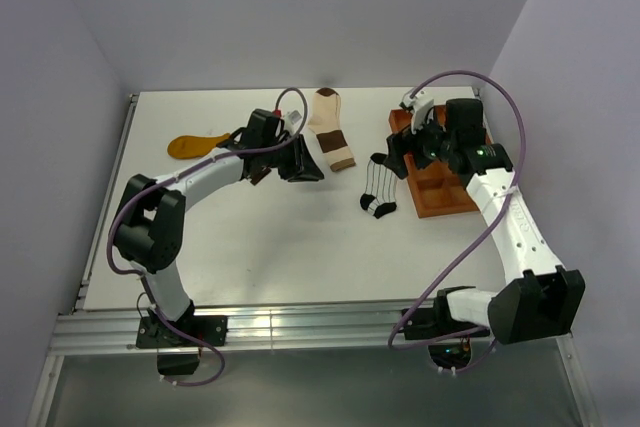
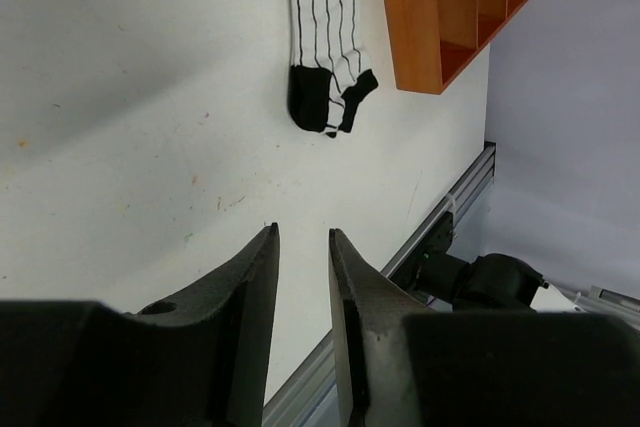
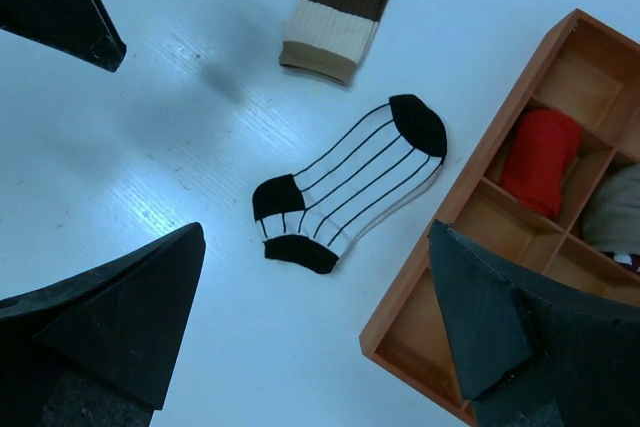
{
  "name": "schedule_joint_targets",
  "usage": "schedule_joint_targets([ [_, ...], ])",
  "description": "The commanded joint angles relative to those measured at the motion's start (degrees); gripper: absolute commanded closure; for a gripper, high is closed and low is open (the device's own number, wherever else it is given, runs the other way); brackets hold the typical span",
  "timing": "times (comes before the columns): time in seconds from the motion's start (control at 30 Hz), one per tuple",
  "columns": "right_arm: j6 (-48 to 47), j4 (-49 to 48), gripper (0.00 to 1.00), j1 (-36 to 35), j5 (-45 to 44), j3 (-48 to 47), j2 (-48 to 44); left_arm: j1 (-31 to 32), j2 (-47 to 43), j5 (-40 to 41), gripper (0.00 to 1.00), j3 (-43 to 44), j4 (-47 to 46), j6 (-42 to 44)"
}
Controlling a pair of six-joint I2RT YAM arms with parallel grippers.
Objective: Roll the socks
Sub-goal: Reset both arms
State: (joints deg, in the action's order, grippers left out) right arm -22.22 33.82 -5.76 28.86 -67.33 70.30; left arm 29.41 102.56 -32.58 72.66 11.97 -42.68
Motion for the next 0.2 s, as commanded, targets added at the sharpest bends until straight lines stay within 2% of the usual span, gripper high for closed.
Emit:
schedule_joint_targets([
  [0.0, -0.8, -1.7, 0.00, 0.0, 1.4, -1.0, 0.5, 0.4, -2.1, 1.0, 0.67, 2.6, 0.3, 1.2],
  [0.17, -0.6, -2.4, 0.00, 0.0, 2.9, -1.0, 0.6, 0.4, -2.4, 1.9, 0.67, 3.3, 1.6, 2.2],
])
